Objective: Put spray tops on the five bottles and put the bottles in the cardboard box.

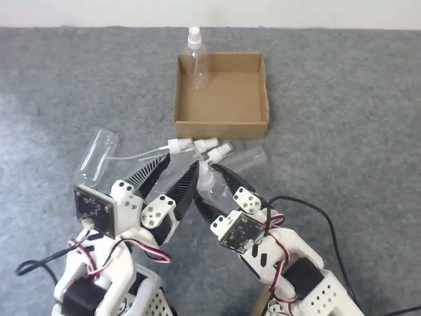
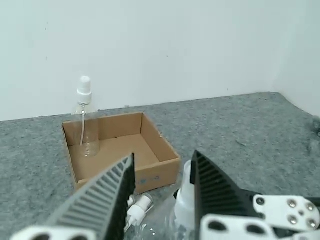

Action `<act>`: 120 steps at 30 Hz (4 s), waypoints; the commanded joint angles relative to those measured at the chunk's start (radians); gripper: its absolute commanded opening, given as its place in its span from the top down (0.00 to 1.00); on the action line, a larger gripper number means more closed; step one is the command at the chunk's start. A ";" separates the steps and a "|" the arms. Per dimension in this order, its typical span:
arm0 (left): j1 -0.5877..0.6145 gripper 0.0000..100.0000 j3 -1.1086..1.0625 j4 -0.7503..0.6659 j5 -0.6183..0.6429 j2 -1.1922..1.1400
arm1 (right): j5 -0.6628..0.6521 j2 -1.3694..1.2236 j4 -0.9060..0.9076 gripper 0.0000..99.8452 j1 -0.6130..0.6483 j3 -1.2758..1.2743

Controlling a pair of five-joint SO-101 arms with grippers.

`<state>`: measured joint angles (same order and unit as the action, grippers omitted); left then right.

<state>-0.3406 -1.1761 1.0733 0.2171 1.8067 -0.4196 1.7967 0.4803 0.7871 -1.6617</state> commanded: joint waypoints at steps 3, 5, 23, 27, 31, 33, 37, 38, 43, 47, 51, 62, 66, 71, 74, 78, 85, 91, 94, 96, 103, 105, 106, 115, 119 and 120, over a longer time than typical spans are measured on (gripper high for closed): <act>0.002 0.83 0.018 0.017 -0.037 0.021 | -0.005 0.021 -0.036 0.96 -0.018 0.002; 0.003 0.83 0.035 0.018 -0.037 0.021 | -0.005 0.021 -0.036 0.96 -0.018 0.002; 0.109 0.83 -0.047 -0.069 0.054 0.021 | 0.117 0.021 -0.090 0.96 -0.015 0.005; 0.018 0.83 -0.101 -0.097 -0.009 0.021 | 0.117 0.021 -0.087 0.96 -0.013 0.018; -0.068 0.83 -0.120 -0.094 -0.052 0.021 | 0.117 0.021 -0.085 0.96 -0.013 0.020; -0.097 0.83 -0.124 -0.092 -0.077 0.021 | 0.117 0.021 -0.085 0.96 -0.013 0.015; -0.140 0.83 -0.117 -0.061 -0.100 0.021 | 0.117 0.021 -0.088 0.96 -0.018 0.014; -0.144 0.83 -0.117 -0.060 -0.100 0.021 | 0.117 0.021 -0.088 0.96 -0.018 0.014; -0.106 0.83 -0.104 -0.063 -0.094 0.021 | 0.117 0.021 -0.084 0.96 -0.018 0.012; 0.018 0.83 -0.070 -0.074 -0.055 0.021 | 0.117 0.021 -0.082 0.96 -0.019 0.011; 0.150 0.83 -0.058 -0.127 -0.025 0.021 | 0.115 0.019 -0.079 0.96 -0.019 0.002; 0.423 0.83 -0.105 -0.150 -0.025 0.021 | 0.110 0.019 -0.079 0.96 -0.039 -0.020; 0.459 0.83 -0.200 -0.152 -0.025 0.021 | 0.115 0.019 -0.079 0.96 -0.108 -0.017; 0.465 0.83 -0.302 -0.158 -0.029 0.021 | 0.115 0.019 -0.001 0.96 -0.133 0.046; 0.485 0.83 -0.308 -0.153 -0.029 0.021 | 0.115 0.015 0.050 0.96 -0.133 0.118; 0.499 0.83 -0.309 -0.152 -0.029 0.021 | 0.110 0.013 0.073 0.96 -0.133 0.199; 0.522 0.83 -0.315 -0.153 -0.029 0.021 | 0.092 0.012 0.073 0.97 -0.133 0.316; 0.522 0.83 -0.320 -0.158 -0.031 0.021 | 0.057 -0.031 0.068 0.97 -0.130 0.436; 0.522 0.83 -0.318 -0.153 -0.031 0.021 | 0.057 -0.136 0.062 0.97 -0.130 0.512; 0.522 0.83 -0.318 -0.153 -0.031 0.021 | 0.057 -0.228 0.035 0.97 -0.130 0.566; 0.523 0.83 -0.318 -0.155 -0.031 0.021 | 0.057 -0.550 -0.104 0.97 -0.133 0.718; 0.523 0.83 -0.318 -0.155 -0.031 0.021 | 0.057 -0.645 -0.122 0.97 -0.133 0.763; 0.523 0.83 -0.318 -0.155 -0.031 0.021 | 0.058 -0.691 -0.131 0.97 -0.133 0.784; 0.523 0.83 -0.318 -0.153 -0.031 0.021 | 0.058 -1.043 -0.237 0.97 -0.134 0.951; 0.523 0.83 -0.317 -0.153 -0.031 0.021 | 0.064 -1.210 -0.263 0.97 -0.156 1.054; 0.523 0.83 -0.317 -0.153 -0.031 0.021 | 0.064 -1.254 -0.268 0.97 -0.166 1.085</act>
<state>0.1780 -1.5106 0.9536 0.1726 1.8067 -0.3429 0.6276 0.2532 0.6628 -0.7119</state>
